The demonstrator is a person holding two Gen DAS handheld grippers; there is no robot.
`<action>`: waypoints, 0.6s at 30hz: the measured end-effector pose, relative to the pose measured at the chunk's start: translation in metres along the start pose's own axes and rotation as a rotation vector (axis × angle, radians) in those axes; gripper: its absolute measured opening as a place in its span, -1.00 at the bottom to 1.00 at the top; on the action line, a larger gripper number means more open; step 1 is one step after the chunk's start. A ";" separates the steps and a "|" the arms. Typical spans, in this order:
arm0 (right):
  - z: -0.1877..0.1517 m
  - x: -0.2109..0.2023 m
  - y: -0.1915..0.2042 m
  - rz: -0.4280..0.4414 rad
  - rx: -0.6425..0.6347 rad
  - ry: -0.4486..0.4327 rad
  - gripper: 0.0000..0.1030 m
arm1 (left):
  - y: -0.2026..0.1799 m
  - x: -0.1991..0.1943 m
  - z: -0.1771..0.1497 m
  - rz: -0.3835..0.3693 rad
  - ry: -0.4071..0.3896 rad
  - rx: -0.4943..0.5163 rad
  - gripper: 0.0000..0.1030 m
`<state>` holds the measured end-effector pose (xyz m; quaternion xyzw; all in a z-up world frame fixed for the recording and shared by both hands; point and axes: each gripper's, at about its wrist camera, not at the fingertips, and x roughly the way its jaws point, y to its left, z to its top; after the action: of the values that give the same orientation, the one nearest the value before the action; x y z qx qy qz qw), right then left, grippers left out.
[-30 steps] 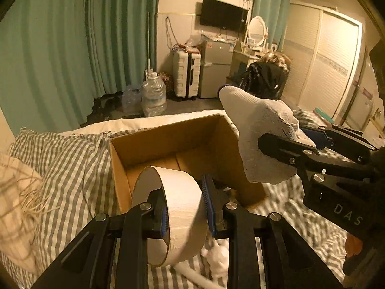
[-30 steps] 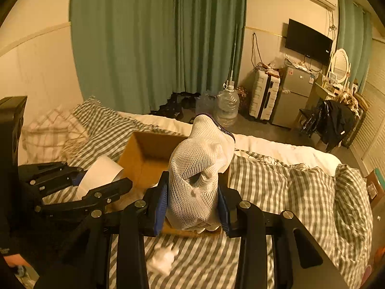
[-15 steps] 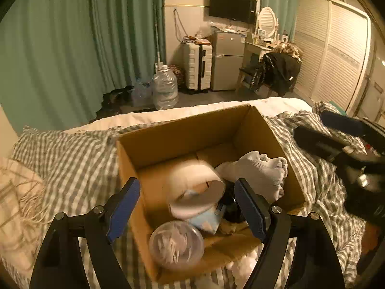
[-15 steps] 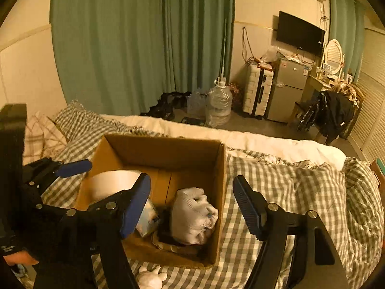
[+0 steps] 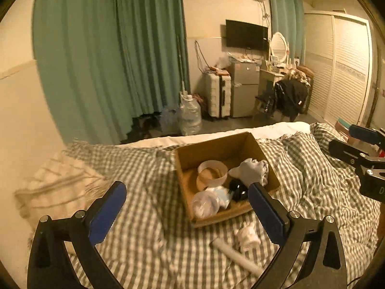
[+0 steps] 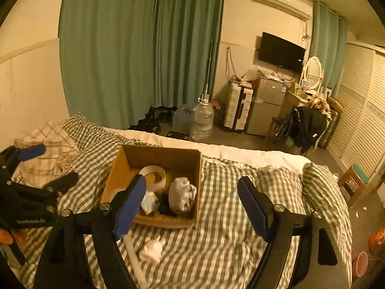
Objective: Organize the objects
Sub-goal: 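Grasp the white plastic tube with the right tool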
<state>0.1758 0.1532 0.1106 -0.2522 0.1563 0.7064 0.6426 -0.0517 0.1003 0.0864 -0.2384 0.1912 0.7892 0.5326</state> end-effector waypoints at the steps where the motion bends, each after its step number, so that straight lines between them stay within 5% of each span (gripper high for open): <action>1: -0.004 -0.008 0.003 0.002 -0.002 0.000 0.57 | 0.002 -0.007 -0.006 0.008 -0.003 -0.001 1.00; 9: -0.071 -0.019 0.019 0.033 0.005 0.055 0.58 | 0.015 -0.023 -0.078 0.074 0.027 -0.089 1.00; 18: -0.156 0.079 0.059 0.111 -0.067 0.315 0.57 | 0.005 0.047 -0.161 0.144 0.144 -0.109 1.00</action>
<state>0.1376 0.1266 -0.0683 -0.3721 0.2449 0.6973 0.5615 -0.0437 0.0446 -0.0712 -0.3085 0.2025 0.8156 0.4456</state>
